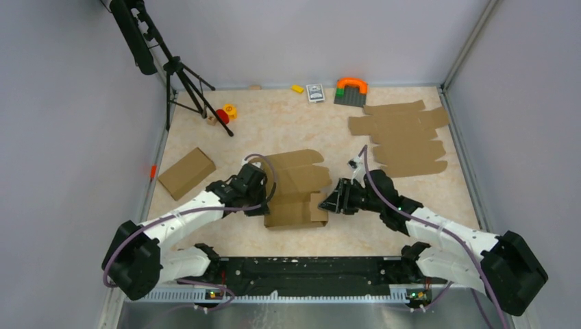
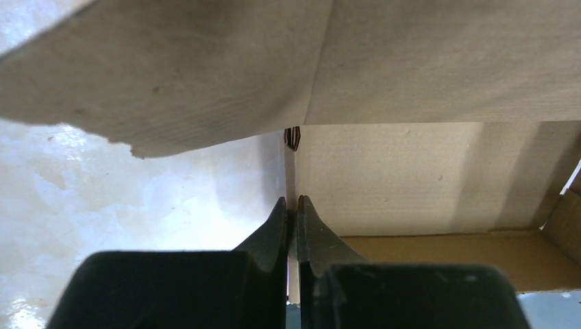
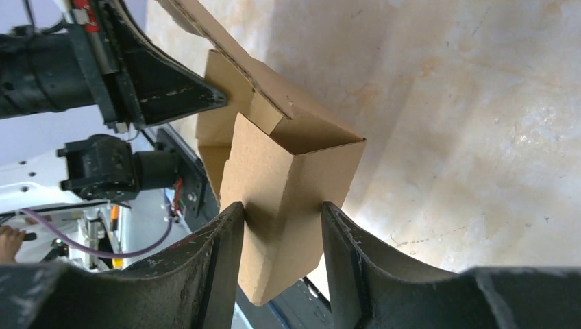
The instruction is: Fold the paper box
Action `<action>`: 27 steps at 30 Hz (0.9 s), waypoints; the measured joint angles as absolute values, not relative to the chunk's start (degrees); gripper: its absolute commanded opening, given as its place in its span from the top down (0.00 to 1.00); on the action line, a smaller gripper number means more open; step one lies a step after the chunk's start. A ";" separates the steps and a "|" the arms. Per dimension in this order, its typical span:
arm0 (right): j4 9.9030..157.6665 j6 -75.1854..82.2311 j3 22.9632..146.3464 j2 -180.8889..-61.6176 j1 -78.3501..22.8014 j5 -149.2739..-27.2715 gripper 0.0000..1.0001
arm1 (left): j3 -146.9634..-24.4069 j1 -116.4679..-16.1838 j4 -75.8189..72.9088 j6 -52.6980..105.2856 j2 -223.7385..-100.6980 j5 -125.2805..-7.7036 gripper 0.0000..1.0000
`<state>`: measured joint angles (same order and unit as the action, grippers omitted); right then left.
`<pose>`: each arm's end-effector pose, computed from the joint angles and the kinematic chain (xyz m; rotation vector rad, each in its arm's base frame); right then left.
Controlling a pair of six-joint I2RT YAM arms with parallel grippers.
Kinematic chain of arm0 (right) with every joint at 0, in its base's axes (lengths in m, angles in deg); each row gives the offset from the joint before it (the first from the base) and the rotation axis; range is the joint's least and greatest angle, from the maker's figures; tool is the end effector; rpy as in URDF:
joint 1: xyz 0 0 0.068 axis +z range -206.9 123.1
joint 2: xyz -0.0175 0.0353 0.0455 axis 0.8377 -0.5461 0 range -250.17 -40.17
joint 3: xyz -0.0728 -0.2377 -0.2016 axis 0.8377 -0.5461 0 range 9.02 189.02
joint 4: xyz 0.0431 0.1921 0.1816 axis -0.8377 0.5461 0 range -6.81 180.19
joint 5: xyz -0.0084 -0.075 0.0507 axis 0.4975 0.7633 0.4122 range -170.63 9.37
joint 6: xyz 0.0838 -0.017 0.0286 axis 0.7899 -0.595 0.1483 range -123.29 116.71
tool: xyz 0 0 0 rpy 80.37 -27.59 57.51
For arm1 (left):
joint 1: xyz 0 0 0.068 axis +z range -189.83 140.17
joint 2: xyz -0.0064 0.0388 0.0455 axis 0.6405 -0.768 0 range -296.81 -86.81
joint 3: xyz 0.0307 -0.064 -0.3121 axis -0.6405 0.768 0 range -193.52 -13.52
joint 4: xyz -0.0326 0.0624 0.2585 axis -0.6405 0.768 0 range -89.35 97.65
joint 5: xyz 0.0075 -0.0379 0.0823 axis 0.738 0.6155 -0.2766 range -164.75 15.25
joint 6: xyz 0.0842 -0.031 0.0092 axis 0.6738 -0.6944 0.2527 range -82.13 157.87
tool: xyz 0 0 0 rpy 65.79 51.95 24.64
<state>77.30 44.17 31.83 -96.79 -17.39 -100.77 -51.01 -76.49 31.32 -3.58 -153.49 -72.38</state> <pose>0.1544 0.1632 0.2142 -0.0848 2.2903 1.2375 0.1769 -0.1358 0.1965 -0.0982 2.7125 -0.5042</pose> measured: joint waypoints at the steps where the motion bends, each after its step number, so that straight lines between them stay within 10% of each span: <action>1: 77.56 43.71 32.31 -97.86 -16.78 -100.10 0.54 | -51.14 -76.88 31.59 -3.60 -153.75 -73.21 1.00; 27: 89.87 37.61 45.62 -117.08 -3.14 -77.12 0.45 | -53.72 -80.60 34.08 -5.50 -158.58 -82.46 1.00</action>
<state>89.87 37.61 45.62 -117.08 -3.14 -77.12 -53.72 -80.60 34.08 -5.50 -158.58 -82.46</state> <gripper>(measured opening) 0.542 0.033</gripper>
